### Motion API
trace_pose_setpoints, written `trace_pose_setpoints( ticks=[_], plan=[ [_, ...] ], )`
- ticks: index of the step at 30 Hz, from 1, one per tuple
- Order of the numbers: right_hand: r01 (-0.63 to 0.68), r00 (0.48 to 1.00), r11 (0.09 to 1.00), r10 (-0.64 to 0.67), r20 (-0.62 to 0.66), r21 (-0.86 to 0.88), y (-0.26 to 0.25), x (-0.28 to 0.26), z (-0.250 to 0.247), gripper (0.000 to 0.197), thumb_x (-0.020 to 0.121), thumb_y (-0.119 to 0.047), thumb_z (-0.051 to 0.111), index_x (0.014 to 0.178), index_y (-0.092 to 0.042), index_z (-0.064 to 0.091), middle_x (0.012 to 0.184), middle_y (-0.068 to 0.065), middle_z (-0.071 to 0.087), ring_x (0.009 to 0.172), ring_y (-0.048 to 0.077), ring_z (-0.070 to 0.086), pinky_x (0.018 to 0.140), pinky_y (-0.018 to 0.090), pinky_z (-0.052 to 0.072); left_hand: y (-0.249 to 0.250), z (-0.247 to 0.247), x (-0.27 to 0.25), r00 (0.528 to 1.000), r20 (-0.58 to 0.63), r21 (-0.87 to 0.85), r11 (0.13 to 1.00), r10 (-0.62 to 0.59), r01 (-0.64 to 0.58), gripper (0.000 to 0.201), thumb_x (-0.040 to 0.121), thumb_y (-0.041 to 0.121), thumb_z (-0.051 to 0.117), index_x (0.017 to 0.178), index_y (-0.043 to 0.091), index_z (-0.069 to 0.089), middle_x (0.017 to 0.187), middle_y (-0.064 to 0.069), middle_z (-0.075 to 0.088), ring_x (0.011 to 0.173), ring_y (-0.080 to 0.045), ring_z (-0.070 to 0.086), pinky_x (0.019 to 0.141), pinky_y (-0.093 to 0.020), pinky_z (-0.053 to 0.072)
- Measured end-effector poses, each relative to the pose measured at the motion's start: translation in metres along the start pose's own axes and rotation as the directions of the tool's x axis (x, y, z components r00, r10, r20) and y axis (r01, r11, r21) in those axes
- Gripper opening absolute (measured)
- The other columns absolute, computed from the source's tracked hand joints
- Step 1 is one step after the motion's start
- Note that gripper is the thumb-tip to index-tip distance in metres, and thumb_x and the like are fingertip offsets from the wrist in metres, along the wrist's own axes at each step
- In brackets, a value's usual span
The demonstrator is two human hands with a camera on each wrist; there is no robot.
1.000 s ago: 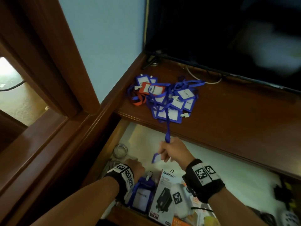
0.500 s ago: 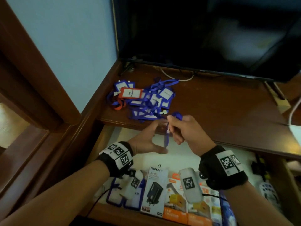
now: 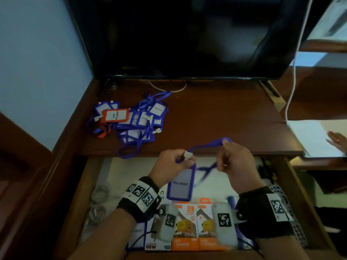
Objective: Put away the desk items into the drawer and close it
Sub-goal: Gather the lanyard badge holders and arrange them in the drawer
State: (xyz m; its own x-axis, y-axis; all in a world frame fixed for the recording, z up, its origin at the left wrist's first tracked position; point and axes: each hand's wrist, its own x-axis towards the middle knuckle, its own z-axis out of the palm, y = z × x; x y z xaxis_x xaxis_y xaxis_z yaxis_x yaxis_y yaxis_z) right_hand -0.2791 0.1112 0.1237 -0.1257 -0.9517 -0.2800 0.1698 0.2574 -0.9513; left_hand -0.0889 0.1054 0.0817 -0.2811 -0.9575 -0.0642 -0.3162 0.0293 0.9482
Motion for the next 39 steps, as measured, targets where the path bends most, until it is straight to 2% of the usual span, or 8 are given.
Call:
trace_pose_setpoints(
  ticks=[3,6,11,14,18,22,28,39],
  plan=[
    [-0.077,0.992,0.996,0.071,-0.101,-0.053,0.006,0.001,-0.017,0.024,0.094,-0.017,0.053,0.096,0.003,0.066,0.047,0.008,0.053,0.04,0.019,0.04,0.045,0.025,0.027,0.001,0.006,-0.001,0.991,-0.081,-0.055,0.993,-0.107,0.103,0.008,0.087,0.019,0.068,0.087,0.027,0.07,0.088,0.003,0.074,0.084,-0.016,0.069,0.078,-0.038,0.052],
    [0.023,0.996,0.993,-0.032,-0.078,-0.119,0.006,-0.005,-0.009,0.017,0.092,-0.016,0.06,0.107,-0.009,0.064,0.077,0.006,0.068,0.066,0.019,0.058,0.056,0.027,0.042,0.009,0.011,-0.002,0.99,-0.026,-0.051,0.989,-0.142,0.14,0.005,0.086,0.02,0.07,0.09,0.023,0.072,0.089,0.007,0.074,0.084,-0.007,0.067,0.077,-0.031,0.051],
    [0.153,0.968,0.978,-0.12,0.221,-0.139,0.016,-0.009,0.012,0.039,0.091,-0.018,0.061,0.129,-0.024,0.055,0.122,-0.008,0.064,0.112,0.001,0.057,0.087,0.018,0.047,0.031,0.011,-0.003,0.964,0.259,0.098,0.995,-0.058,0.034,0.01,0.083,0.019,0.073,0.09,0.026,0.075,0.095,0.01,0.074,0.09,-0.002,0.066,0.084,-0.027,0.051],
    [0.123,0.955,0.98,-0.073,0.289,-0.156,0.021,-0.01,0.021,0.022,0.093,-0.018,0.057,0.113,-0.011,0.064,0.1,0.001,0.068,0.087,0.003,0.064,0.072,0.016,0.05,0.035,0.006,-0.006,0.963,0.27,0.104,0.995,-0.021,-0.007,0.014,0.085,0.019,0.071,0.084,0.033,0.069,0.081,0.018,0.07,0.078,0.003,0.063,0.072,-0.021,0.046],
    [0.102,0.952,0.97,-0.031,0.303,-0.221,0.033,-0.014,0.033,0.021,0.094,-0.026,0.056,0.088,-0.009,0.066,0.073,-0.003,0.065,0.064,0.007,0.059,0.058,0.021,0.045,0.026,-0.004,-0.007,0.994,0.083,-0.022,0.997,-0.069,0.071,0.012,0.088,0.018,0.067,0.098,0.02,0.073,0.093,0.0,0.074,0.086,-0.016,0.069,0.079,-0.036,0.056],
    [0.014,0.927,0.986,0.05,0.371,-0.168,0.042,-0.019,0.045,0.015,0.094,-0.023,0.056,0.104,-0.014,0.063,0.088,-0.001,0.07,0.077,0.012,0.067,0.069,0.026,0.055,0.02,-0.001,-0.006,0.966,-0.153,-0.225,0.959,-0.21,0.173,0.01,0.091,0.021,0.064,0.084,0.021,0.07,0.081,0.003,0.071,0.076,-0.017,0.065,0.077,-0.042,0.055],
    [-0.046,0.925,0.981,0.114,0.363,-0.191,0.05,-0.018,0.049,0.008,0.091,-0.017,0.063,0.098,-0.018,0.06,0.084,-0.003,0.069,0.068,0.004,0.066,0.06,0.016,0.051,0.02,-0.001,-0.004,0.873,-0.321,-0.562,0.816,-0.368,0.137,0.014,0.095,0.023,0.057,0.083,0.016,0.059,0.074,0.0,0.059,0.069,-0.016,0.058,0.068,-0.036,0.05],
    [-0.026,0.952,0.972,0.096,0.291,-0.235,0.044,-0.011,0.013,0.026,0.085,-0.017,0.068,0.094,0.007,0.065,0.08,0.016,0.066,0.069,0.028,0.06,0.06,0.03,0.046,-0.001,-0.017,-0.017,0.927,-0.147,-0.564,0.799,-0.346,0.209,0.018,0.079,0.003,0.071,0.08,0.014,0.057,0.07,0.001,0.06,0.073,-0.018,0.056,0.07,-0.031,0.046]
  ],
)
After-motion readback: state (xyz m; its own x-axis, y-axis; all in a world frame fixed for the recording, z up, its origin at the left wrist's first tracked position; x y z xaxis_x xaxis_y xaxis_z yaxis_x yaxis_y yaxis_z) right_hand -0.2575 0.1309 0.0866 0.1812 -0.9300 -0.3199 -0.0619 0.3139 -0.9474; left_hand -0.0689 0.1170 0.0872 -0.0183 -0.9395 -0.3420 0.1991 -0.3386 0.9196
